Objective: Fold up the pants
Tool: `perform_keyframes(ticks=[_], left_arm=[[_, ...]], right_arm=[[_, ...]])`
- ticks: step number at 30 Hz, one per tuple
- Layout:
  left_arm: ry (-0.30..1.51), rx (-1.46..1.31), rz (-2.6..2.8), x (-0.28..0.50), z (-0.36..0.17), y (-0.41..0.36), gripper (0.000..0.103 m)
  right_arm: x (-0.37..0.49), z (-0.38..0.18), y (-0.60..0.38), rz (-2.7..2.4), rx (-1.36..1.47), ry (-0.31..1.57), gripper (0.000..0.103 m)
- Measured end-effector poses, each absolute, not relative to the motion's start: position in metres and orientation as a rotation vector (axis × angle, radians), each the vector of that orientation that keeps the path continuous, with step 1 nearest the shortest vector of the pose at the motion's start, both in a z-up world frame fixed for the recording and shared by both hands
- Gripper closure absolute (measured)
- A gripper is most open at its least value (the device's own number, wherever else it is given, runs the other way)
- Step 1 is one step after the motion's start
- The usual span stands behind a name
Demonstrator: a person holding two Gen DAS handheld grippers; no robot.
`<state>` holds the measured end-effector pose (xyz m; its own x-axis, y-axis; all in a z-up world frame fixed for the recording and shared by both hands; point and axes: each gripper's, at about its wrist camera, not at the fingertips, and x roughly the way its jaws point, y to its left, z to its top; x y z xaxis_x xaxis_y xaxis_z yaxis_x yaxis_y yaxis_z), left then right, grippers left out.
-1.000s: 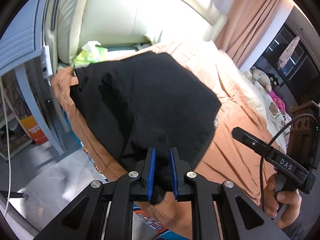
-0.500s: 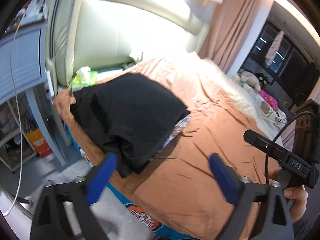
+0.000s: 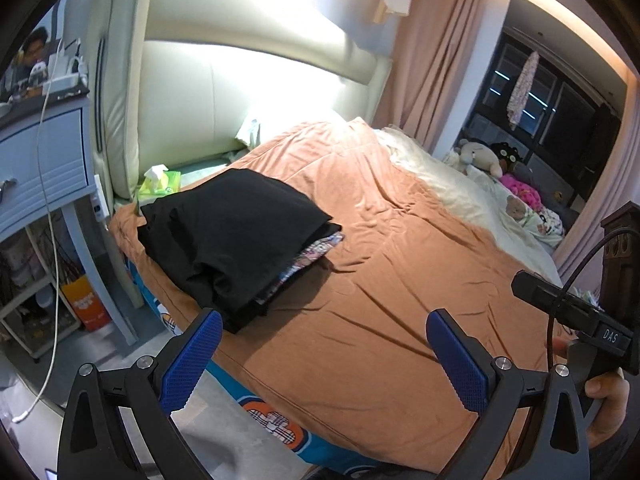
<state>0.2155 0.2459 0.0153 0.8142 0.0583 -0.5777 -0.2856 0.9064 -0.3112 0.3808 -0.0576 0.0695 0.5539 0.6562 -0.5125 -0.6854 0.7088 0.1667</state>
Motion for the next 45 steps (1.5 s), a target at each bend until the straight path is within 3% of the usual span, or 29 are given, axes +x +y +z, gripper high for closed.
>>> perform_keyframes(ticks=[24, 45], left_arm=[[0.561, -0.259, 0.059, 0.112, 0.028, 0.149, 0.000], [0.474, -0.105, -0.058, 0.031, 0.024, 0.057, 0.000]], right_arm=[[0.190, 0.081, -0.200, 0.620, -0.055, 0.495, 0.000], [0.035, 0.056, -0.275, 0.497, -0.036, 0.401, 0.000]])
